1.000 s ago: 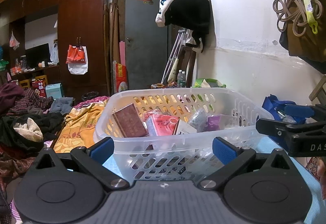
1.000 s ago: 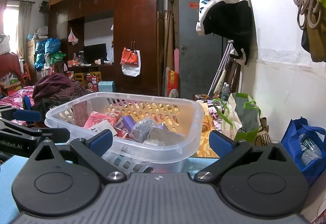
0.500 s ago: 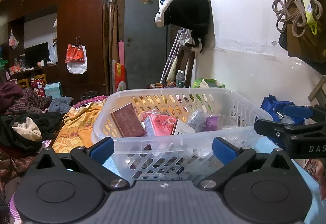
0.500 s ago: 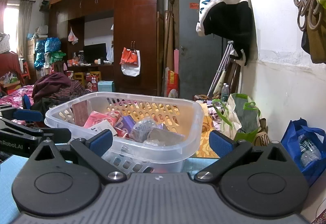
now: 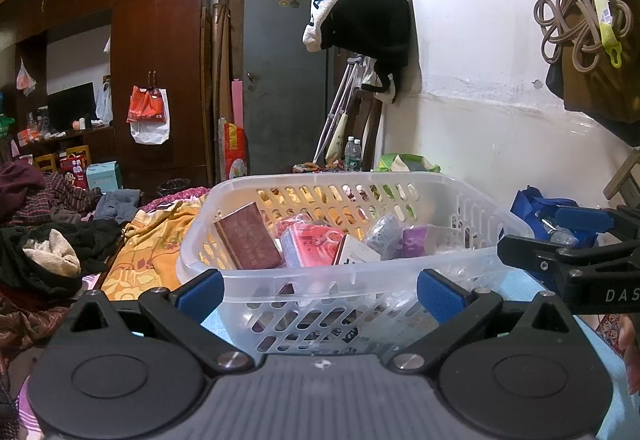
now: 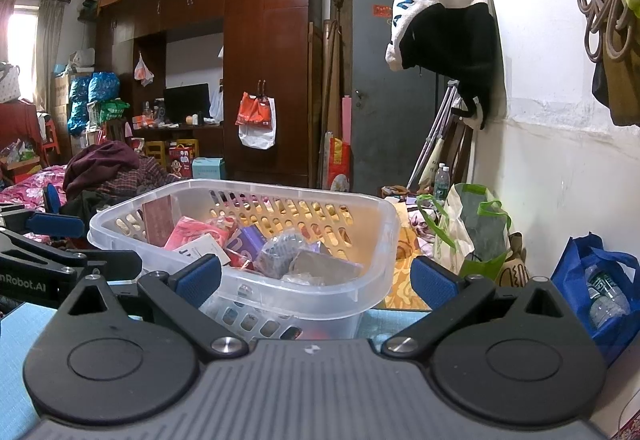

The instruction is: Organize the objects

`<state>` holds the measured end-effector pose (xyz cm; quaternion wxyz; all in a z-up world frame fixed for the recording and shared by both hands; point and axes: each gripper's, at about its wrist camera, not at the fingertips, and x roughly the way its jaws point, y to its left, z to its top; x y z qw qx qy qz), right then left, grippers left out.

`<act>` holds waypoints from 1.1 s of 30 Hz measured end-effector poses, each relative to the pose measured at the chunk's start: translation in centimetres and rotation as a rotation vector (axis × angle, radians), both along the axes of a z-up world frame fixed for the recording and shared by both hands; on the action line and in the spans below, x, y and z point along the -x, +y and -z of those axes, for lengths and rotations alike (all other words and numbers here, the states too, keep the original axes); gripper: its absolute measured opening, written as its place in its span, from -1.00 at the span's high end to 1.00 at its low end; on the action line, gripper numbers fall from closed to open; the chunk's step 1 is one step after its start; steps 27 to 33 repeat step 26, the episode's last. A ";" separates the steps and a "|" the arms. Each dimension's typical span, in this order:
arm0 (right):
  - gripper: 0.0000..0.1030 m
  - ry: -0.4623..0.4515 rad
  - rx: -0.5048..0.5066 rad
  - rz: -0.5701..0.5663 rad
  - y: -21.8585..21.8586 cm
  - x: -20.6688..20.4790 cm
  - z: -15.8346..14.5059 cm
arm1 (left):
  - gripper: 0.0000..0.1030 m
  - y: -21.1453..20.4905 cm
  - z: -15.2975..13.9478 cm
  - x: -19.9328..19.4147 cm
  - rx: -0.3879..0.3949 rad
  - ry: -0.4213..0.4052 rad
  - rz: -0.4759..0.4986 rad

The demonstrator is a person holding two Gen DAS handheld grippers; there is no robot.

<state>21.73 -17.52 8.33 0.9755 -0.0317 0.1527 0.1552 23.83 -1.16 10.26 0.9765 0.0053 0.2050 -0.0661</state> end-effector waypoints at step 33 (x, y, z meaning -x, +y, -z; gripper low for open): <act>-1.00 -0.002 0.011 -0.010 -0.1 0.3 -0.1 | -1.00 -0.4 0.0 0.1 0.002 -0.009 0.015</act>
